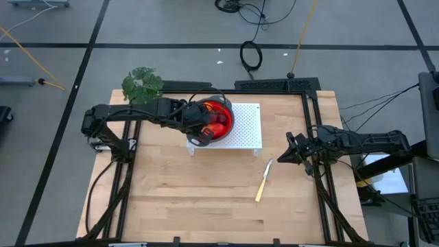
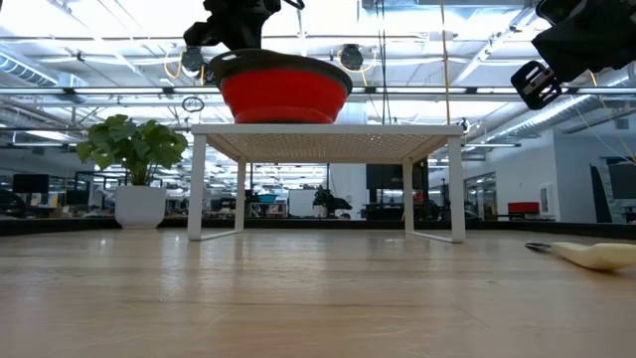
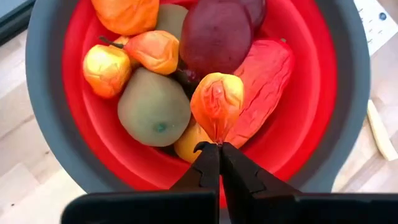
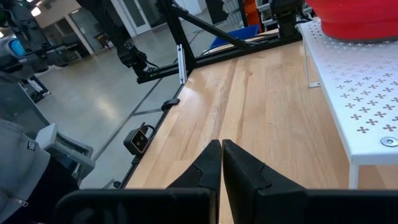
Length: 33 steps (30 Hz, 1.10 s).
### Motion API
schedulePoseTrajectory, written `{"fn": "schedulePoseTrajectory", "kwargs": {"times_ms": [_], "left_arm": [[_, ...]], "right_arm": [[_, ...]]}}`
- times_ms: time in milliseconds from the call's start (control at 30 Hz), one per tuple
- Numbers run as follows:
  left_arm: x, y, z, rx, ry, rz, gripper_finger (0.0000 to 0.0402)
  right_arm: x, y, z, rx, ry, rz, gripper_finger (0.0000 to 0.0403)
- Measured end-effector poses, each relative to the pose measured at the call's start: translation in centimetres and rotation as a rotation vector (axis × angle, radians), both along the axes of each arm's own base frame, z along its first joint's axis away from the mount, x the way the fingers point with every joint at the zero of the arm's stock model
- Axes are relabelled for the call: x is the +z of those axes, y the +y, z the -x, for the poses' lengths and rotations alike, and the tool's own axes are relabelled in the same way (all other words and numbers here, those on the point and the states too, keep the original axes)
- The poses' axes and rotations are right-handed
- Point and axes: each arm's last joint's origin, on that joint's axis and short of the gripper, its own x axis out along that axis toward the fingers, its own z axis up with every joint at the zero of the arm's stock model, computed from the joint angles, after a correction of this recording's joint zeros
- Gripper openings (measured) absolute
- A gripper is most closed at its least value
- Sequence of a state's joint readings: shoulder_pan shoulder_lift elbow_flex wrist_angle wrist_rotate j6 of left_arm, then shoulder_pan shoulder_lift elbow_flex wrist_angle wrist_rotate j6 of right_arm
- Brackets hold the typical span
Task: Pick & Place Fruit
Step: Put the orange peach into the orange strainer bowl on the shelf, then put the yellow knife on of the shelf
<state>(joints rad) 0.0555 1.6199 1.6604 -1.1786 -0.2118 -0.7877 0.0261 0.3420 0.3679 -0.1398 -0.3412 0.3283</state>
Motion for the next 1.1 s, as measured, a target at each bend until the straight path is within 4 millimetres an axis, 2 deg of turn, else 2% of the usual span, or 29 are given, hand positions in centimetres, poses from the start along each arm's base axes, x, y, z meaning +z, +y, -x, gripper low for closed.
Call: {"fn": "schedulePoseTrajectory", "kwargs": {"times_ms": [267, 500, 667, 867, 967, 1100], "left_arm": [[0.0, 0.0, 0.0, 0.003, -0.002, 0.003, 0.0025], [0.0, 0.0, 0.0, -0.003, 0.000, -0.003, 0.0083], [1.3, 0.6, 1.2, -0.082, -0.026, -0.020, 0.0109], [4.1, 0.4, 3.8, -0.195, -0.104, -0.094, 0.0100], [5.5, 0.3, 5.3, -0.232, -0.159, -0.136, 0.0084], [6.9, 0.0, 6.3, -0.301, -0.241, -0.200, 0.0054]], "right_arm": [[0.0, 0.0, 0.0, 0.000, 0.000, 0.000, 0.0008], [0.0, 0.0, 0.0, 0.000, 0.000, 0.000, 0.0008], [0.0, 0.0, 0.0, 0.000, 0.000, 0.000, 0.0008], [0.0, 0.0, 0.0, 0.000, 0.000, 0.000, 0.0008], [0.0, 0.0, 0.0, 0.000, 0.000, 0.000, 0.0008], [0.0, 0.0, 0.0, 0.000, 0.001, 0.000, 0.0008]]}}
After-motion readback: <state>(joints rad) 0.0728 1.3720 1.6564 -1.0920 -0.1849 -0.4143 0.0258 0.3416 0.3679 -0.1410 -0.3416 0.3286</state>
